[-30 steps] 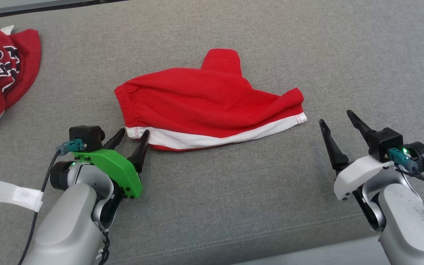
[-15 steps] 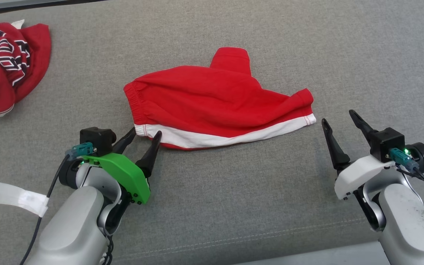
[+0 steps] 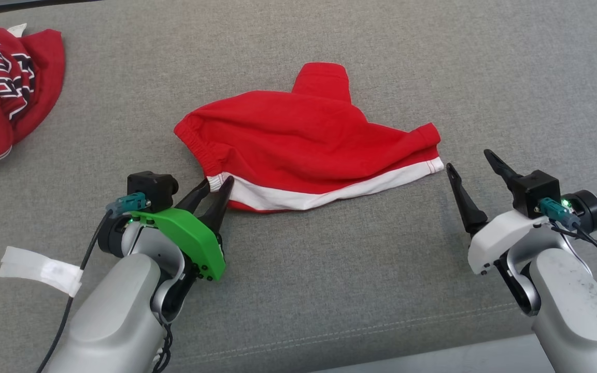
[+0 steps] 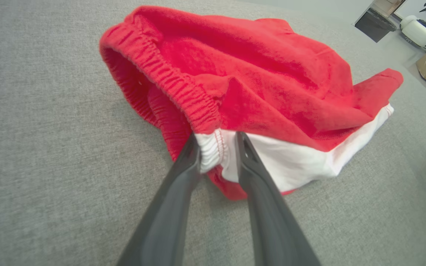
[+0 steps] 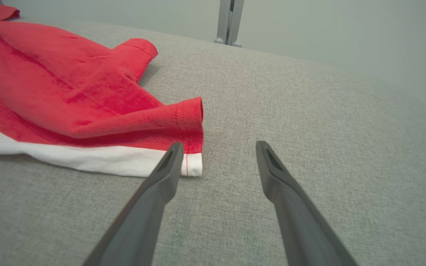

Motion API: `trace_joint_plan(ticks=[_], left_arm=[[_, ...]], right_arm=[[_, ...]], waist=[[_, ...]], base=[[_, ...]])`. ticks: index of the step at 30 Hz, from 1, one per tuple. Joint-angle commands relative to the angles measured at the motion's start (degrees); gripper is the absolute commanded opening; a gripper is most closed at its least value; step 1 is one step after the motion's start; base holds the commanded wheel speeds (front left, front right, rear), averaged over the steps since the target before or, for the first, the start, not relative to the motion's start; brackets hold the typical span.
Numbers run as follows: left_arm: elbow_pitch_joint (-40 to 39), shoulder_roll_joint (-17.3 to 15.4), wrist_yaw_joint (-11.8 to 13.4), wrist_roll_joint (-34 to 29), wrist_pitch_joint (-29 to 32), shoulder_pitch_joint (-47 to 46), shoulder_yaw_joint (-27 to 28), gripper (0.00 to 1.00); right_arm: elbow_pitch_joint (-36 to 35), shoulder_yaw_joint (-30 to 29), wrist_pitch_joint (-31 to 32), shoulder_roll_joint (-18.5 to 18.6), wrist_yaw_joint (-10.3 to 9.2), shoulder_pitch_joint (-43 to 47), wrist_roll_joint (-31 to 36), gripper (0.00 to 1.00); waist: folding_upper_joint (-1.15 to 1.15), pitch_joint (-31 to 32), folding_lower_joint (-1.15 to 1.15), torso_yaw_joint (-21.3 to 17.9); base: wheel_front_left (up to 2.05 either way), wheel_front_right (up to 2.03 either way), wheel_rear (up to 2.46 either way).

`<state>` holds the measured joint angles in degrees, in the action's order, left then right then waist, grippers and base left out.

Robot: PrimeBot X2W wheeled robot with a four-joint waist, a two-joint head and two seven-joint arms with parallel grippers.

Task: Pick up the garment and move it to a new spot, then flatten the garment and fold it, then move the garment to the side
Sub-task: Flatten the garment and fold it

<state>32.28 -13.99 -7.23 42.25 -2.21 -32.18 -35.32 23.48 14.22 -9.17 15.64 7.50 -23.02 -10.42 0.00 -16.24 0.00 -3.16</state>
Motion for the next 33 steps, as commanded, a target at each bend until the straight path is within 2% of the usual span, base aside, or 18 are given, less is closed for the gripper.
trace_joint_plan(ticks=[1, 3, 6, 7, 14, 20, 31, 32, 33], left_arm=[[0.7, -0.2, -0.2, 0.1, -0.5, -0.9, -0.1, 0.45], [1.5, -0.2, -0.2, 0.2, -0.6, -1.3, -0.6, 0.35], [2.5, -0.3, -0.3, 0.1, -0.9, -1.7, -1.2, 0.07], [2.6, -0.5, -0.3, 0.3, -1.0, -1.6, -1.3, 0.0], [1.9, -2.3, -0.3, 0.1, -1.1, -0.7, -3.2, 0.0], [1.1, -1.9, -0.3, 0.6, -1.3, -0.6, -4.2, 0.0], [0.8, -1.3, -0.3, 1.3, -1.9, -2.0, -4.9, 0.0], [0.8, -1.3, -0.3, 1.4, -2.0, -2.0, -4.9, 0.0], [0.8, -1.3, -0.3, 1.4, -2.0, -2.1, -4.9, 0.0]], right_arm=[[0.6, 0.5, 0.1, 0.6, -0.02, -0.8, -0.6, 1.0], [1.4, 0.9, 0.3, 1.0, -0.02, -1.3, -0.8, 1.0], [2.7, 1.7, 0.4, 1.8, -0.02, -1.9, -1.6, 1.0], [3.1, 2.3, 0.7, 2.1, -0.02, -2.1, -1.8, 1.0], [5.1, 8.3, 2.0, 4.9, -0.02, -4.3, -4.8, 1.0], [8.3, 14.3, 3.2, 6.7, -0.02, -7.5, -8.5, 1.0], [16.0, 23.6, 1.4, 7.0, -0.02, -13.9, -15.5, 1.0], [16.3, 24.5, 1.2, 7.1, -0.02, -14.3, -16.0, 1.0], [16.6, 25.5, 0.8, 7.2, -0.02, -14.7, -16.3, 0.9]], waist=[[0.0, -0.2, 0.0, -0.4], [0.0, -0.2, 0.0, -0.6], [0.0, -0.2, 0.0, -0.6], [0.0, -0.2, 0.0, -0.5], [0.0, 0.2, 0.0, 0.8], [0.0, 0.1, 0.0, 2.2], [0.0, -1.0, 0.0, 3.2], [0.0, -1.1, 0.0, 3.3], [0.0, -1.2, 0.0, 3.3]], base=[[0.0, 0.0, 0.0], [0.0, 0.0, 0.0], [0.0, 0.0, 0.0], [0.0, 0.0, 0.0], [0.0, 0.0, 0.0], [0.0, 0.0, 0.0], [0.0, 0.0, 0.0], [0.0, 0.0, 0.0], [0.0, 0.0, 0.0]])
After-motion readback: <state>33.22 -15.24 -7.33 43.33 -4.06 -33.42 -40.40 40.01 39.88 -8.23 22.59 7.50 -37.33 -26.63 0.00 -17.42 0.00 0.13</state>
